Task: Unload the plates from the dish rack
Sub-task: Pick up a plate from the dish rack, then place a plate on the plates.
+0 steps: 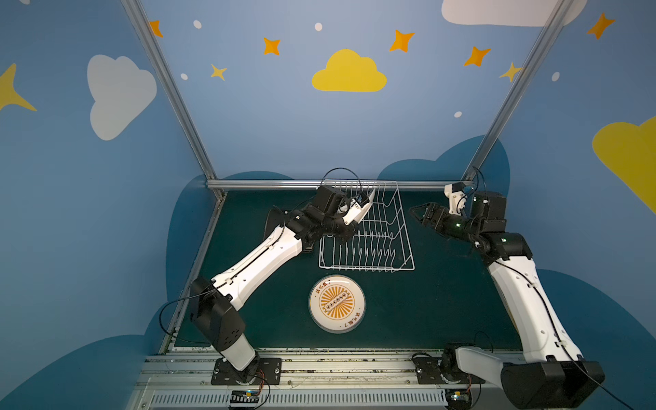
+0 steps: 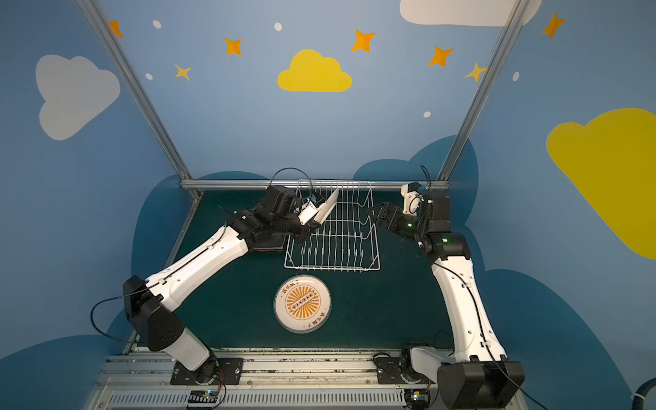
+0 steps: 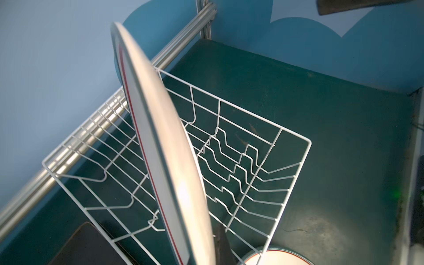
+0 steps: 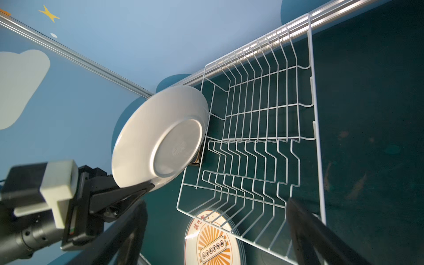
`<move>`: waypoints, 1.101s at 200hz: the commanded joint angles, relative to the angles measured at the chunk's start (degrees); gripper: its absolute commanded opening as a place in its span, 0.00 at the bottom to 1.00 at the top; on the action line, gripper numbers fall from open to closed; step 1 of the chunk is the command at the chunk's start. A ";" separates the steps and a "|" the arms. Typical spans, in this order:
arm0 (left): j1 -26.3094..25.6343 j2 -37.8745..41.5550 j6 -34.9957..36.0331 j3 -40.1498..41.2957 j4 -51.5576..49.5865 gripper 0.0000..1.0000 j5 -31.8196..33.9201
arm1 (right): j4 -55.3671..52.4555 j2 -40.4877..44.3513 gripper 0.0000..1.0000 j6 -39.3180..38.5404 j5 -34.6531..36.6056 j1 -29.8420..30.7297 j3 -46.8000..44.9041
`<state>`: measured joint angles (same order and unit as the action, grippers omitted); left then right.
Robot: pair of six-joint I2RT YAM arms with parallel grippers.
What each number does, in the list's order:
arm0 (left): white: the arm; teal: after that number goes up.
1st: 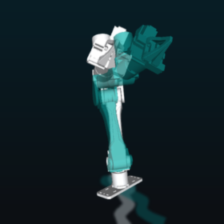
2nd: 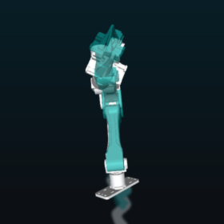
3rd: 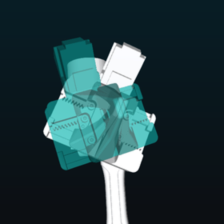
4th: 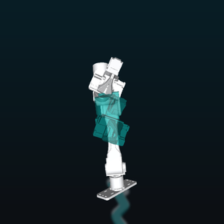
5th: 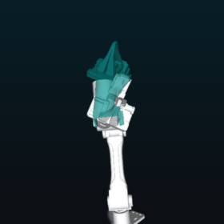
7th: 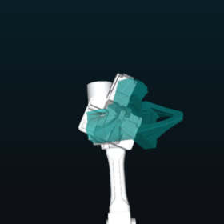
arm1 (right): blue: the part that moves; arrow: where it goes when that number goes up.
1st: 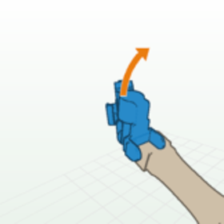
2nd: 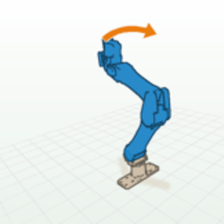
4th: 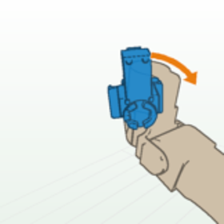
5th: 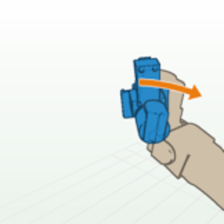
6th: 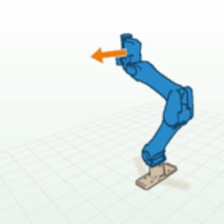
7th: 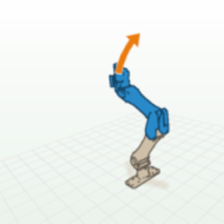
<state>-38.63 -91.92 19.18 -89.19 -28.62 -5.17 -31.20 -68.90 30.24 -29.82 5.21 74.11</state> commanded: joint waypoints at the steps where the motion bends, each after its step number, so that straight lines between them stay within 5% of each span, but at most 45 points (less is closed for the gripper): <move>1: -1.45 5.19 13.60 4.57 10.18 0.03 4.65 | 2.73 -1.33 0.94 4.40 -2.69 0.97 2.38; 86: -7.01 9.27 39.01 19.30 25.33 0.03 19.98 | 1.94 -7.90 0.89 7.14 -3.06 6.97 5.77; 220: -10.41 8.87 51.10 25.57 31.57 0.03 23.56 | -9.47 -20.19 0.38 8.52 -0.85 11.74 12.14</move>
<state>-48.84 -83.88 68.20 -63.68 -1.63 17.56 -37.69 -88.09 39.48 -32.01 16.12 84.25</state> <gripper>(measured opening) 0.068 0.429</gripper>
